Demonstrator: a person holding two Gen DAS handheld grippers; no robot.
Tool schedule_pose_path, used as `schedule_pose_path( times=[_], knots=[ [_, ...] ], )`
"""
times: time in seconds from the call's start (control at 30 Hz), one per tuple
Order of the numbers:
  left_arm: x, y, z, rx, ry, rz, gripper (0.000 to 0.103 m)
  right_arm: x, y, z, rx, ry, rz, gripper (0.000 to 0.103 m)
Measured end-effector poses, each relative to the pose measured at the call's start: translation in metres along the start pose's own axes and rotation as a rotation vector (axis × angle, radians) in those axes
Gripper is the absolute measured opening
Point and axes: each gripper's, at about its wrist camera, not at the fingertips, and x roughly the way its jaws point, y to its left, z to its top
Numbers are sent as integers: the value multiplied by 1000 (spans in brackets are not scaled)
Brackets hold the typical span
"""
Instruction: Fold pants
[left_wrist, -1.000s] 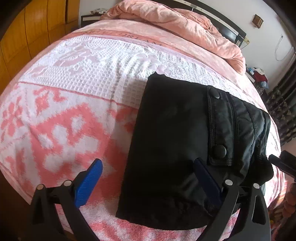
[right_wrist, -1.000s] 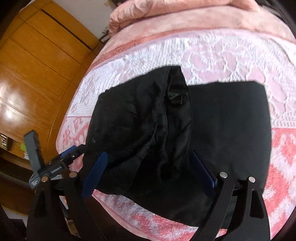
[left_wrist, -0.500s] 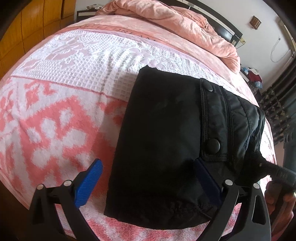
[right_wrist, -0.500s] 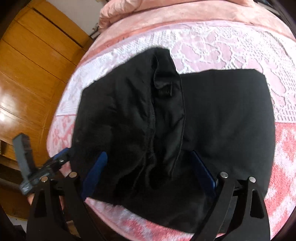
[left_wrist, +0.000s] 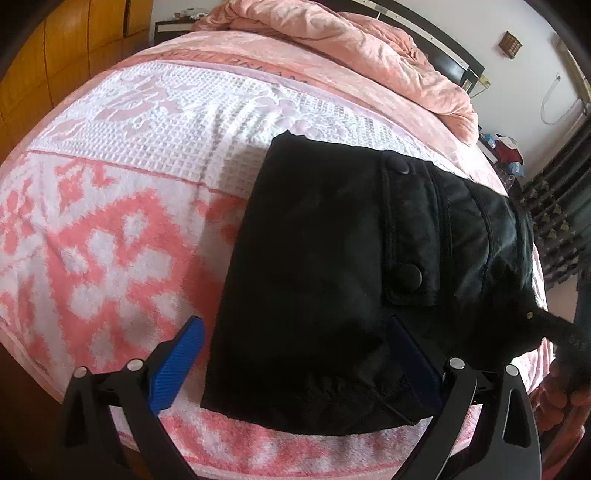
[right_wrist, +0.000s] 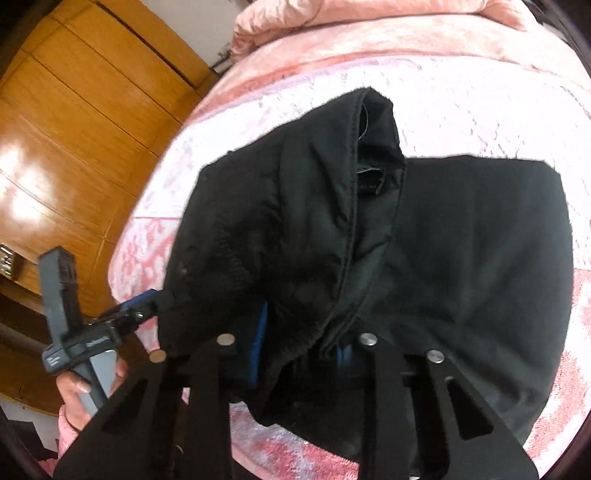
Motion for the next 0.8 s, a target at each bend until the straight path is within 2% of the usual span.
schedule_pose_path(
  times=[0.2, 0.4, 0.6, 0.8],
  knots=[
    [-11, -13, 3, 25, -18, -8, 99, -28, 17, 8, -45, -57, 13, 22],
    [-13, -32, 5, 58, -21, -25, 99, -66, 13, 3, -46, -118, 24, 22],
    [-6, -52, 4, 85, -6, -40, 99, -95, -18, -5, -11, -151, 1, 22],
    [2, -70, 4, 124, 10, -32, 99, -95, -51, -16, 47, -136, -38, 23]
  ],
)
